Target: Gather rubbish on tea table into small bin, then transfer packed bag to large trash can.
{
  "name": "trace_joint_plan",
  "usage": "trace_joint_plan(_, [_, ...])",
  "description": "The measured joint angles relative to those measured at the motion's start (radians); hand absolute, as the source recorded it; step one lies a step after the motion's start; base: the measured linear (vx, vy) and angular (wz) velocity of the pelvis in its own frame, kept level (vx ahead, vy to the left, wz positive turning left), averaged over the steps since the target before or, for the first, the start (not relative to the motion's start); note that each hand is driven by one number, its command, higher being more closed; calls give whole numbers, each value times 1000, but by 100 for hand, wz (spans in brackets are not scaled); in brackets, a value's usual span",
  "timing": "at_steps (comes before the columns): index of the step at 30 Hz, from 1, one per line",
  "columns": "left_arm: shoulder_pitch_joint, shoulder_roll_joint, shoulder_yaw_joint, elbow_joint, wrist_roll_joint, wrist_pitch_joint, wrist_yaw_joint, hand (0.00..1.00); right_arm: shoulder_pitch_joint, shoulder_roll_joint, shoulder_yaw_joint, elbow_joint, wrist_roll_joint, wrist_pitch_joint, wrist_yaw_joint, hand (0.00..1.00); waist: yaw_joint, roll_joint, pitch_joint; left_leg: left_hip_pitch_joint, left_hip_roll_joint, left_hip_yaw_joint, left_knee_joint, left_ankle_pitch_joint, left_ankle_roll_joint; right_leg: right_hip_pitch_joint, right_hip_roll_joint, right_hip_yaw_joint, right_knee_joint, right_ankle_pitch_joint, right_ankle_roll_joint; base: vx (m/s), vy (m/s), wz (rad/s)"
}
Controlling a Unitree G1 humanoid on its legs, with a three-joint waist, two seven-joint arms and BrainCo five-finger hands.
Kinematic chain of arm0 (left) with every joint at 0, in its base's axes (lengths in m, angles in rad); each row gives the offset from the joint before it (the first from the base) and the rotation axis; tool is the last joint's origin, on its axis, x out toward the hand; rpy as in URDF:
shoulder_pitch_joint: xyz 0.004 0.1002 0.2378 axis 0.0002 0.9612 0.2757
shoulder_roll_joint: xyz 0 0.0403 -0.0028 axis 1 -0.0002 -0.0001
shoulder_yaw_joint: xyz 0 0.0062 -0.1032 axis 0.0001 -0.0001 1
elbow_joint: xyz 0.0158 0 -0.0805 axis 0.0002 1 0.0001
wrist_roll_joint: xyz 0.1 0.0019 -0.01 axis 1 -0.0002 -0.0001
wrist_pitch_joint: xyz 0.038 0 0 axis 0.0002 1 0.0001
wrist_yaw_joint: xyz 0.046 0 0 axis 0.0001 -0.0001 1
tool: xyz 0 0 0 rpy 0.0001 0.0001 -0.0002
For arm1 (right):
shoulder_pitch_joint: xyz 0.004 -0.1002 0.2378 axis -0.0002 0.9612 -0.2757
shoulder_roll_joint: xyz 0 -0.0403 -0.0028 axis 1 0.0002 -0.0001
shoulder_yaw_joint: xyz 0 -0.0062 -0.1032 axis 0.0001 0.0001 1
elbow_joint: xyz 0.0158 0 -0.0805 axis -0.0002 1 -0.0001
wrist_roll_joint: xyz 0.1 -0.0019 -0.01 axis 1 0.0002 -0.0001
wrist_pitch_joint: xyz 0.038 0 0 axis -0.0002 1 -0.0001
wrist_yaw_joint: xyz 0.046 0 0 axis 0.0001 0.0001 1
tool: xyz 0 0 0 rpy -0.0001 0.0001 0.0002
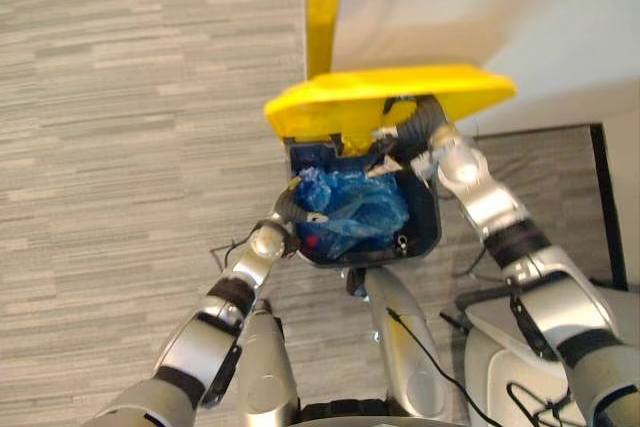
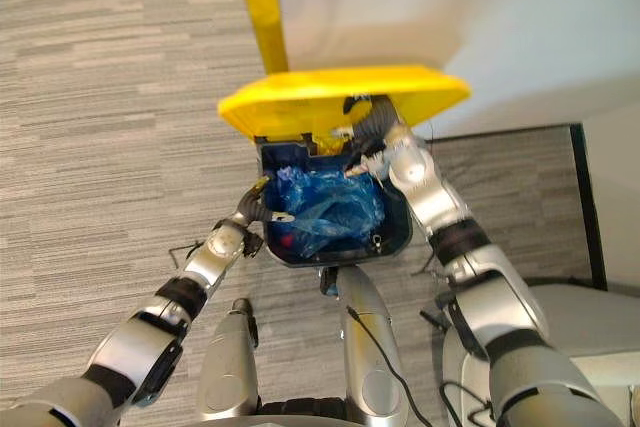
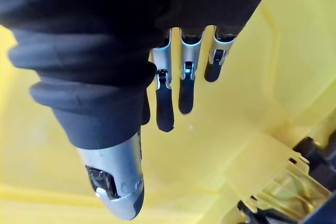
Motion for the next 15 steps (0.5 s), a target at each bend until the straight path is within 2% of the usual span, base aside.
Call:
trace_joint_plan(1, [38, 1, 20, -10, -13, 0, -1, 0, 42, 8, -18, 0, -12, 0, 0, 0, 9, -4, -6, 16, -16, 12, -3, 4, 9, 9, -10, 15, -3, 10, 8, -181, 214, -24])
trace_joint_plan(2, [133, 5, 73, -29, -28, -2, -3, 0, 142, 25, -32, 4, -29, 0, 13, 0, 30, -9, -34, 33, -46, 45, -3, 12, 33, 21, -23, 45, -36, 48, 32, -225, 234, -48])
trace_joint_plan(3, [209, 8, 120, -37, -36, -2, -4, 0, 212, 38, -35, 4, -49, -1, 24, 0, 39, -10, -65, 34, -55, 74, -4, 26, 60, 30, -22, 61, -92, 99, 61, -274, 239, -66])
trace_joint_plan(4, [305, 10, 182, -45, -51, -2, -8, 0, 288, 59, -49, 4, -72, -2, 40, 0, 44, -7, -93, 36, -46, 123, -26, 54, 98, 35, -23, 73, -140, 144, 110, -319, 212, -62])
trace_joint_plan(6, [425, 19, 255, -48, -66, 8, -29, 0, 413, 95, -87, 7, -119, -1, 66, 0, 36, -3, -100, 61, -53, 151, -76, 88, 117, 22, -59, 68, 131, 83, 31, -306, 139, -36])
trace_joint_plan(7, [482, 24, 287, -48, -79, 11, -41, 0, 501, 122, -126, 16, -139, -1, 74, 0, 33, -4, -126, 73, -57, 148, -126, 122, 123, 29, -72, 88, 306, 40, 28, -240, 62, -2])
trace_joint_plan(8, [513, 28, 306, -48, -87, 11, -48, 0, 552, 138, -154, 36, -143, 0, 85, 0, 33, -7, -146, 74, -60, 143, -170, 153, 122, 47, -78, 104, 404, 7, 30, -195, 21, 6])
trace_joint_plan(9, [532, 29, 316, -49, -93, 11, -51, 0, 578, 147, -170, 51, -143, 0, 89, 0, 33, -12, -158, 75, -63, 142, -197, 170, 121, 67, -85, 117, 455, -11, 29, -165, -65, -1])
trace_joint_plan(10, [566, 24, 339, -50, -94, 12, -69, 0, 621, 162, -196, 75, -143, 0, 90, 0, 34, -21, -187, 64, -66, 137, -233, 197, 116, 115, -88, 155, 506, -40, 52, -153, -127, -5])
trace_joint_plan(12, [609, 11, 361, -51, -95, 16, -82, 0, 676, 192, -240, 109, -142, -1, 90, 0, 33, -56, -236, 43, -86, 127, -271, 226, 95, 234, -103, 194, 372, -72, 112, -111, -167, -8])
trace_joint_plan(13, [619, -20, 388, -43, -96, 22, -90, 0, 688, 197, -264, 151, -142, -1, 89, 0, 37, -67, -266, 25, -95, 118, -303, 259, 82, 299, -77, 179, 197, -150, 142, -59, -162, -33])
trace_joint_plan(15, [617, -87, 385, -17, -95, 24, -110, 0, 667, 197, -301, 204, -141, -7, 86, 0, 47, -52, -304, -4, -78, 125, -358, 316, 59, 336, -26, 169, -15, -166, 120, -54, -144, -50])
